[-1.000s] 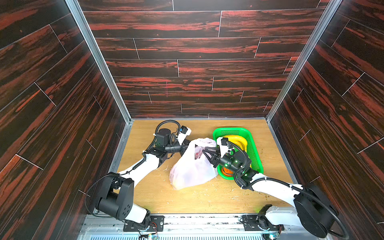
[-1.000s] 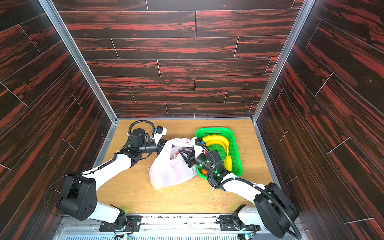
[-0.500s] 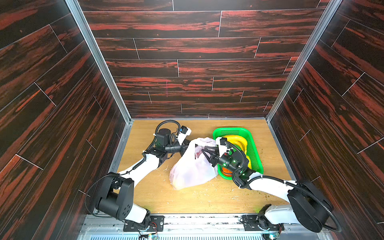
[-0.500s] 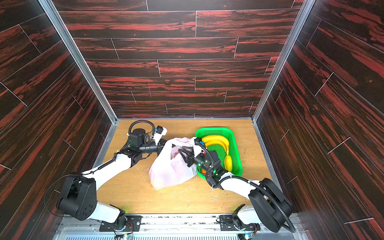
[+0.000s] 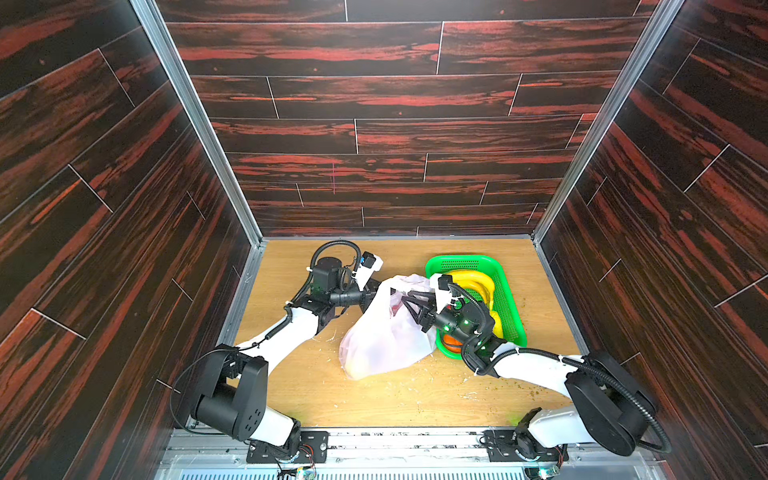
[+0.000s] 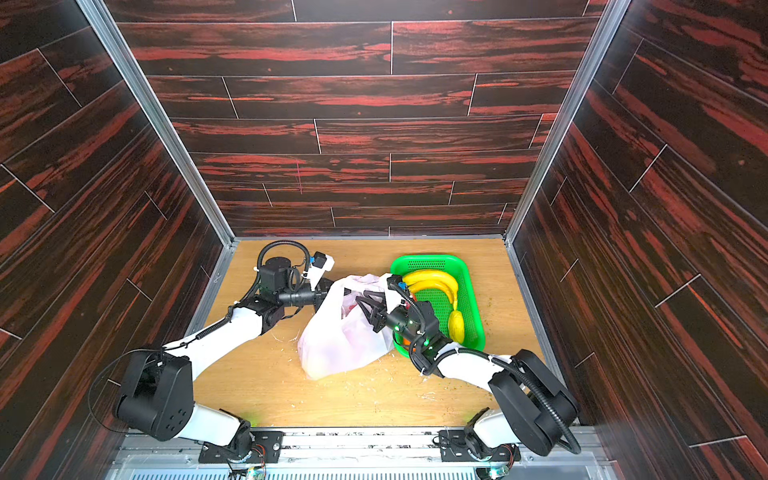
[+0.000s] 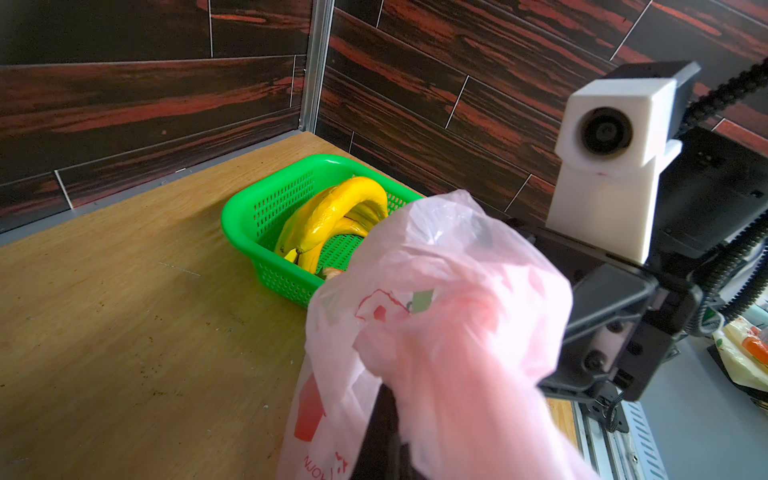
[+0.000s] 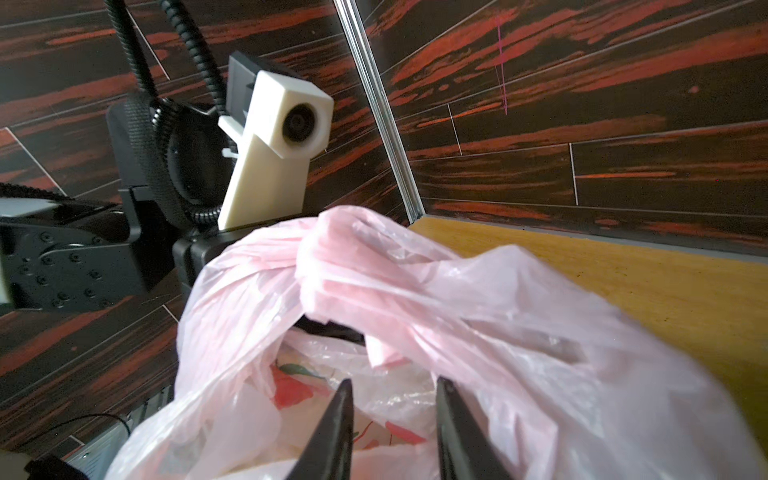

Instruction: Place the fake fruits into the plastic bag and tie a complex knot

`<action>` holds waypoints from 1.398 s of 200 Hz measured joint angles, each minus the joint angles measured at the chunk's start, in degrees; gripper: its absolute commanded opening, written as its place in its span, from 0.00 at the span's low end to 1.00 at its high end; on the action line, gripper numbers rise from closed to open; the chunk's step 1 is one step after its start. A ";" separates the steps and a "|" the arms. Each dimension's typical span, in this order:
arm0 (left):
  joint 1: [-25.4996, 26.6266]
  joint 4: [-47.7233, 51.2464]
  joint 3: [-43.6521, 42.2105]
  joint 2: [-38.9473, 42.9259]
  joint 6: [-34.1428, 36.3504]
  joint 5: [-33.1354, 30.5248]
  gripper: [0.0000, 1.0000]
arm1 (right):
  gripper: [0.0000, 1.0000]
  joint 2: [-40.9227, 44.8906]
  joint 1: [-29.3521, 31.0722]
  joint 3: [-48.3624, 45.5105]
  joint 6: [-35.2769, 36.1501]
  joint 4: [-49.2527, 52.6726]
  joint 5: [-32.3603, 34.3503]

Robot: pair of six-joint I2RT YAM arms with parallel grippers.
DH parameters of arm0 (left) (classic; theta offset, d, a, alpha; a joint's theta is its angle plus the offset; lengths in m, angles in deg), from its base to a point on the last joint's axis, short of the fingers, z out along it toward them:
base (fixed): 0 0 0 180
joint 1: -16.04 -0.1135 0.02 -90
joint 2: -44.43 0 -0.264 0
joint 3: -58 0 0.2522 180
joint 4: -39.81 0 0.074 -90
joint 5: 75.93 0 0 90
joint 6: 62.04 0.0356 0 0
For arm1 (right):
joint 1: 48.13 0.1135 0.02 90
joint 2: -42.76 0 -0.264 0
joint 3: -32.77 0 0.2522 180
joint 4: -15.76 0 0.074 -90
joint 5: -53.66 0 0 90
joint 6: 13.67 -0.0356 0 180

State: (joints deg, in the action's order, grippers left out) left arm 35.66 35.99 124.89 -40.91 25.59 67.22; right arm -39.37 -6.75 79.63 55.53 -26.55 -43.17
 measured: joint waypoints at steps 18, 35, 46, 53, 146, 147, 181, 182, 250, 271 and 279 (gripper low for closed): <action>0.02 0.02 0.00 0.00 0.00 0.02 0.00 | 0.32 -0.37 0.00 0.15 0.35 -0.68 0.13; 0.02 0.02 0.00 0.00 0.00 0.02 0.00 | 0.32 -0.39 0.00 0.22 0.76 -1.25 0.35; 0.02 0.04 0.00 0.00 0.00 0.02 0.00 | 0.32 -0.48 0.00 0.48 1.05 -1.42 0.48; 0.02 0.04 0.00 0.00 0.00 0.04 0.00 | 0.32 -0.59 0.00 0.74 1.36 -1.42 0.52; 0.02 0.37 0.00 0.00 0.46 0.04 0.00 | 0.25 -1.25 0.00 2.25 3.45 -1.44 1.60; 0.02 0.37 0.00 0.00 0.46 0.04 0.00 | 0.25 -1.25 0.00 2.25 3.50 -1.44 1.62; 0.02 0.42 0.00 0.00 0.50 0.04 0.00 | 0.07 -1.25 0.00 2.64 4.15 -1.49 1.81; 0.02 0.42 0.00 0.00 0.50 0.04 0.00 | 0.06 -1.25 0.00 2.64 4.15 -1.51 1.81; 0.07 1.22 0.00 0.02 1.09 -1.46 0.00 | 0.00 -0.28 0.07 1.79 3.67 -0.13 1.75; 0.07 1.44 0.00 0.07 1.09 -2.19 0.00 | 0.00 2.45 0.26 0.74 3.10 2.95 1.81; 0.09 1.49 0.00 0.13 1.09 -2.40 0.00 | 0.00 3.82 0.39 0.24 2.75 4.00 1.95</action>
State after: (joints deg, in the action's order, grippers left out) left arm 35.74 37.48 124.89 -40.78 26.68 64.81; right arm -35.54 -6.36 79.87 58.28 -22.55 -41.22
